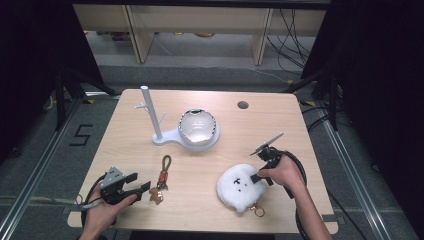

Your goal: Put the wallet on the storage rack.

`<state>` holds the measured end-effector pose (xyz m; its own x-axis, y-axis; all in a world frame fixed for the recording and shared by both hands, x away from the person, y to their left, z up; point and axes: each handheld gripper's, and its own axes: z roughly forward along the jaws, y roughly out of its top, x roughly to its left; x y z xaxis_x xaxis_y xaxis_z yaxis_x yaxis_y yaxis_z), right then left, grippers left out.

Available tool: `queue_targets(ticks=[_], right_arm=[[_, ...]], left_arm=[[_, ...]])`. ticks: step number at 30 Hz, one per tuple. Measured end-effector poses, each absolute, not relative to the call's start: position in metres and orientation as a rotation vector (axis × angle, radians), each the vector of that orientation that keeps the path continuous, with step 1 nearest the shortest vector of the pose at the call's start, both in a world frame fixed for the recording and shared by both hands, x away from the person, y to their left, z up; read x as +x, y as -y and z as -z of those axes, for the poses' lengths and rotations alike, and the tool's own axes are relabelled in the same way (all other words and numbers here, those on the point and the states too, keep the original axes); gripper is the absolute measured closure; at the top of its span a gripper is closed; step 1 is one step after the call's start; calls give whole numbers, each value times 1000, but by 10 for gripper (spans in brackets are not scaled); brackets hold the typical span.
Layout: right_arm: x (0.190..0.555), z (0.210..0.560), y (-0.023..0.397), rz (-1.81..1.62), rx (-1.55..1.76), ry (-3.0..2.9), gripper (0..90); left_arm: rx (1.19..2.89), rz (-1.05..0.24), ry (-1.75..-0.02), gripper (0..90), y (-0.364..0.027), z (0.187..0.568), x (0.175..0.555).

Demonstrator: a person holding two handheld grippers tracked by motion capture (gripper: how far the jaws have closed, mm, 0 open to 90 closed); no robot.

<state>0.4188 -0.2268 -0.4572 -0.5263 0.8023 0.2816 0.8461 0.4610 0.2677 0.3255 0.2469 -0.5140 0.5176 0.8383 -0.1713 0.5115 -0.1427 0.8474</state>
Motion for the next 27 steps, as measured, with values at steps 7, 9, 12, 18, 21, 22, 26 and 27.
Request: queue_targets(ticks=[7,9,12,18,21,22,26,27], right_arm=[[411,441,230,674,-1492,2550,782],[409,436,230,699,-1523,2541,784],[407,429,231,776,-1532,2534,785],[407,420,233,876,-1530,2532,786],[405,415,233,894,-1571,2498,786],[405,414,234,919,-1563,2509,786],[406,410,235,981,-1558,2518,788],[406,409,235,1001,-1560,2519,789]], left_arm=[[1802,-439,-1132,336,-247,514,325],[1801,-441,-1133,336,-247,513,325],[1796,-439,-1135,336,-248,513,325],[1796,-444,-1135,336,-249,513,324],[1793,-444,-1137,337,-249,513,324],[1790,-443,-1137,336,-249,513,324],[1778,-438,-1145,337,-248,513,325],[1778,-438,-1145,337,-248,513,325]])
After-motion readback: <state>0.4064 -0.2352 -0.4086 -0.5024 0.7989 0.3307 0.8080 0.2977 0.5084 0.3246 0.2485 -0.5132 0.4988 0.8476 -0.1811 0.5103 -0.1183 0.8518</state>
